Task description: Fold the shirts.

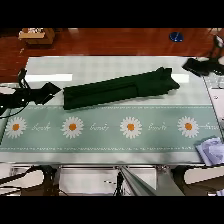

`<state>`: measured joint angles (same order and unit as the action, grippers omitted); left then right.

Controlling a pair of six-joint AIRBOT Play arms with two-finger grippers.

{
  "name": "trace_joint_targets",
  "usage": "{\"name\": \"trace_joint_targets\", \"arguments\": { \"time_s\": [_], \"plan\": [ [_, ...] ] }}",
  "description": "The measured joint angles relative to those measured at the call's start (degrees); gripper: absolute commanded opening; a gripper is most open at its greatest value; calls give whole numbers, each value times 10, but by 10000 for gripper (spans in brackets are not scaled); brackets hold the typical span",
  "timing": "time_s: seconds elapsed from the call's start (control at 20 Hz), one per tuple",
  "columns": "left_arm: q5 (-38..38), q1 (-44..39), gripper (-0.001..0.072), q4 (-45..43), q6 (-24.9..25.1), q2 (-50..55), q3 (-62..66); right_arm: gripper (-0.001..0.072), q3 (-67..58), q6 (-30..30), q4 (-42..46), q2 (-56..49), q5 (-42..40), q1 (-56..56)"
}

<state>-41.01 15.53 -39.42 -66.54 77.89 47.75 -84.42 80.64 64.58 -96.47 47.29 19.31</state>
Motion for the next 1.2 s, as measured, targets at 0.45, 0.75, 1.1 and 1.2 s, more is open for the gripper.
{"name": "trace_joint_targets", "arguments": {
  "time_s": [0.45, 0.75, 1.1, 1.2],
  "plan": [
    [-43, 14, 711, -13, 0, -4, 0, 599, 0, -83, -220, -73, 160, 103],
    [-45, 14, 705, -15, 0, -3, 0, 598, 0, -102, -264, -124, 120, 66],
    [-48, 14, 695, -15, 0, -4, 0, 576, -9, -132, -315, -163, 121, -6],
    [-47, 14, 695, -15, 0, -4, 0, 520, -12, -134, -314, -166, 136, -23]
  ]
}}
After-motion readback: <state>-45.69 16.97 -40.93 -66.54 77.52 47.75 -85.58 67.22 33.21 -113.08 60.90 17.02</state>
